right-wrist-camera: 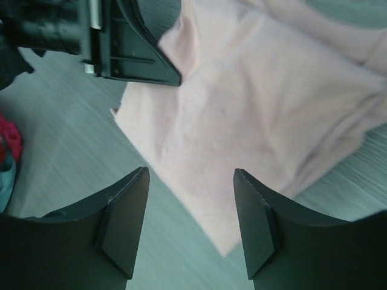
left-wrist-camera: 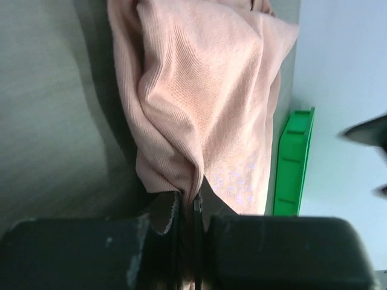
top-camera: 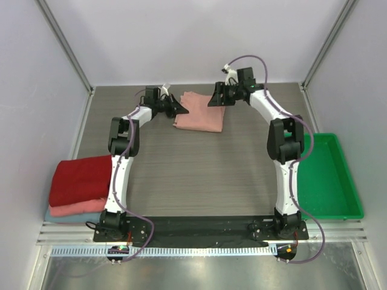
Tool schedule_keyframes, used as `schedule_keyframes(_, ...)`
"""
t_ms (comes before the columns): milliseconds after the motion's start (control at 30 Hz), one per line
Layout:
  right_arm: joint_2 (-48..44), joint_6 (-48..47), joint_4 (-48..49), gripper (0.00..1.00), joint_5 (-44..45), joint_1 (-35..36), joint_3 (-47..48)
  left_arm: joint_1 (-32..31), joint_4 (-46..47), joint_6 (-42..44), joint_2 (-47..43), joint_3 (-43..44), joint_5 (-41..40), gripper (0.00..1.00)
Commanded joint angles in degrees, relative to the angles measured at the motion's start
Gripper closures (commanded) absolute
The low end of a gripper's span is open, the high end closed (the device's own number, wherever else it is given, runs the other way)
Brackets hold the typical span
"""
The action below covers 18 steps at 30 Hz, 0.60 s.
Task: Fold and stack the t-shirts
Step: Neatly place the folded tshirt to the corner
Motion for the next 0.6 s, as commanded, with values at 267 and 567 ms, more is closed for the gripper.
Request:
schedule_keyframes(267, -24.2, -13.0, -6.2, 0.36, -1.2, -5.2, -14.8, 0.3, -23.6, 9.0, -24.6, -28.7, -0.9, 1.0)
schedule_keyframes(567, -29.2, -16.0, -6.2, 0.37, -6.1, -6.3, -19.7, 0.7, -43.0, 25.7, -52.0, -47.5, -15.6, 1.0)
